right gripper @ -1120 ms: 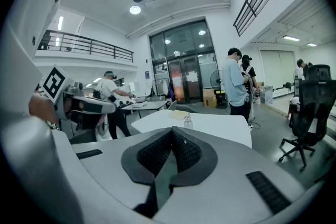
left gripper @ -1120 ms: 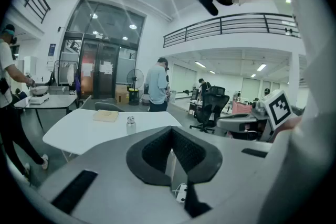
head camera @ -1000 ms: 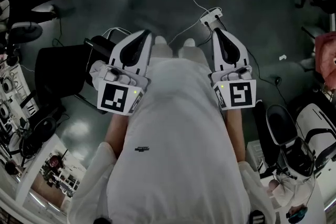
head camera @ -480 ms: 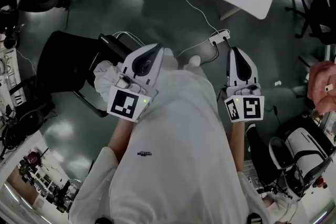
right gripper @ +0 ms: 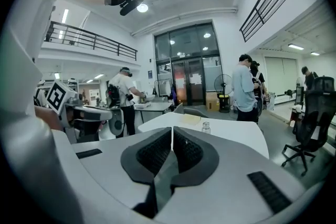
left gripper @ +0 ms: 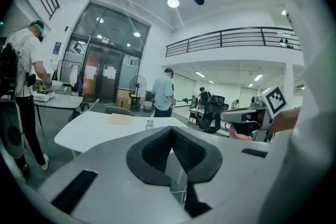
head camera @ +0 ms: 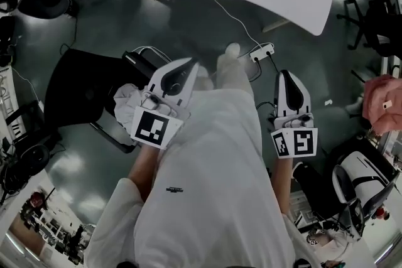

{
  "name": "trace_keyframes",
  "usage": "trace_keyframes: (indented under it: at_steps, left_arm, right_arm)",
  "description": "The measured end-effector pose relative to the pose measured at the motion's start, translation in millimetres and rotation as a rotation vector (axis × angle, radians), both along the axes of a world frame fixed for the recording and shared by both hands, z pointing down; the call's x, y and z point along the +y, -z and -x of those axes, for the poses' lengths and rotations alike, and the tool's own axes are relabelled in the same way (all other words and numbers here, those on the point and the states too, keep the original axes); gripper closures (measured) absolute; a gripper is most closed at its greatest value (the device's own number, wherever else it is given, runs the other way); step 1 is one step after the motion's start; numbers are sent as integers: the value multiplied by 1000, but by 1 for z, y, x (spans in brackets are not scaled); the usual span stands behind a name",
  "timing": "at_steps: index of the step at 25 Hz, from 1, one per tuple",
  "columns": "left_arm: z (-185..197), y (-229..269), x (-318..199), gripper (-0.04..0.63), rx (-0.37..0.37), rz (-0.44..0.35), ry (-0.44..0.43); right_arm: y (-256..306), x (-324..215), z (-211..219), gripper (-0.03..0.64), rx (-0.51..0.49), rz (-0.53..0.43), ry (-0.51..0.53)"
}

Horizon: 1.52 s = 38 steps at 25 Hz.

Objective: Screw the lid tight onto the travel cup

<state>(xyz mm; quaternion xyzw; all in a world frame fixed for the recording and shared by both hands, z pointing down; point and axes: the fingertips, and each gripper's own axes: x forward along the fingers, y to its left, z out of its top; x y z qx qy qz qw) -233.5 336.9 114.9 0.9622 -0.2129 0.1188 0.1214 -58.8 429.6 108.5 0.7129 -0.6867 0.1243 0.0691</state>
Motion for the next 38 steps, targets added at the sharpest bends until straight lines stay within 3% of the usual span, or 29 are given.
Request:
trace_keyframes:
  at_steps: [11, 17, 25, 32, 38]
  left_arm:
    - [-55, -9, -64, 592, -21, 12, -31]
    - [-119, -1, -123, 592, -52, -23, -28]
    - [-219, 7, -192, 592, -87, -66, -51]
    - [-239, -10, -228, 591, -90, -24, 12]
    - [-253, -35, -249, 591, -92, 23, -6]
  right_arm:
    - [-7, -69, -46, 615, -8, -2, -12]
    - [-12, -126, -110, 615, -3, -6, 9]
    - [-7, -221, -190, 615, 11, -19, 132]
    - [-11, -270, -203, 615, 36, 8, 241]
    - [-28, -303, -202, 615, -29, 54, 298]
